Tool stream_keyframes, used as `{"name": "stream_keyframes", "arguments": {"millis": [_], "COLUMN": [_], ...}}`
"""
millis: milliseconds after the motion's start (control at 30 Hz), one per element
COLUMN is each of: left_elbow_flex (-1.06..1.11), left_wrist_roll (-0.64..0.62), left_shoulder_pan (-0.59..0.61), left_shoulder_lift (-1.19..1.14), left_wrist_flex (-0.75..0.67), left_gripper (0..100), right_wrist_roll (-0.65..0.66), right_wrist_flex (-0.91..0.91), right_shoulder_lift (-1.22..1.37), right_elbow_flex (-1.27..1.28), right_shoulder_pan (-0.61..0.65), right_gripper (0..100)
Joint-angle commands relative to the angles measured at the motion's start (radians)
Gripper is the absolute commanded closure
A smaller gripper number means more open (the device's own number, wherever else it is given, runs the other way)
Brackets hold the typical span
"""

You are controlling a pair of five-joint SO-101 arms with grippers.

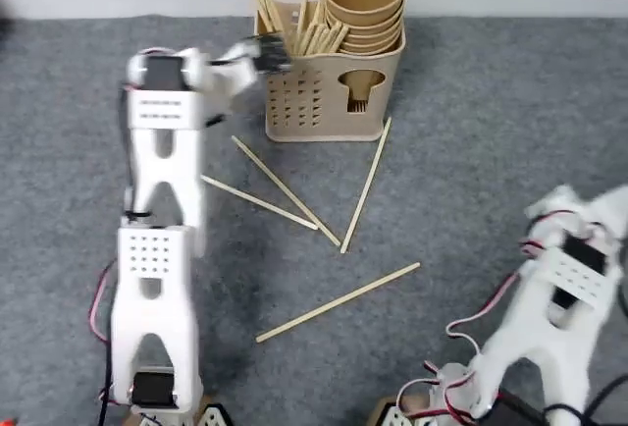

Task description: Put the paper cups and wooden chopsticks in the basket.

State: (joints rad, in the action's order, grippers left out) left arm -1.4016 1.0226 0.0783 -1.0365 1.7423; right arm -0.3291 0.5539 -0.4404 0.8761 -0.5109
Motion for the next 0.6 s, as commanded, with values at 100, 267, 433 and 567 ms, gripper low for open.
{"name": "stream_keyframes", "arguments": {"millis": [100, 267, 433, 567], "left_elbow_flex": [0.024, -0.012, -0.153, -0.257], "left_wrist_roll": [0.035, -0.147, -0.689, -1.056], "left_shoulder_pan": [0.141, 0.253, 0.316, 0.367], "left_shoulder_lift": [0.083, 0.083, 0.081, 0.074], "left_wrist_flex": [0.014, 0.012, 0.012, 0.012], "left_gripper": [96, 96, 95, 95], "right_wrist_roll": [0.155, 0.296, 0.431, 0.519], "right_wrist_flex": [0.071, 0.081, 0.177, 0.189], "right_shoulder_lift": [-0.016, 0.002, 0.081, 0.269], "right_elbow_flex": [-0.021, -0.123, -0.215, -0.315], "right_shoulder_pan": [0.311, 0.553, 0.837, 0.952], "right_gripper": [76.1, 76.1, 76.1, 75.8]}}
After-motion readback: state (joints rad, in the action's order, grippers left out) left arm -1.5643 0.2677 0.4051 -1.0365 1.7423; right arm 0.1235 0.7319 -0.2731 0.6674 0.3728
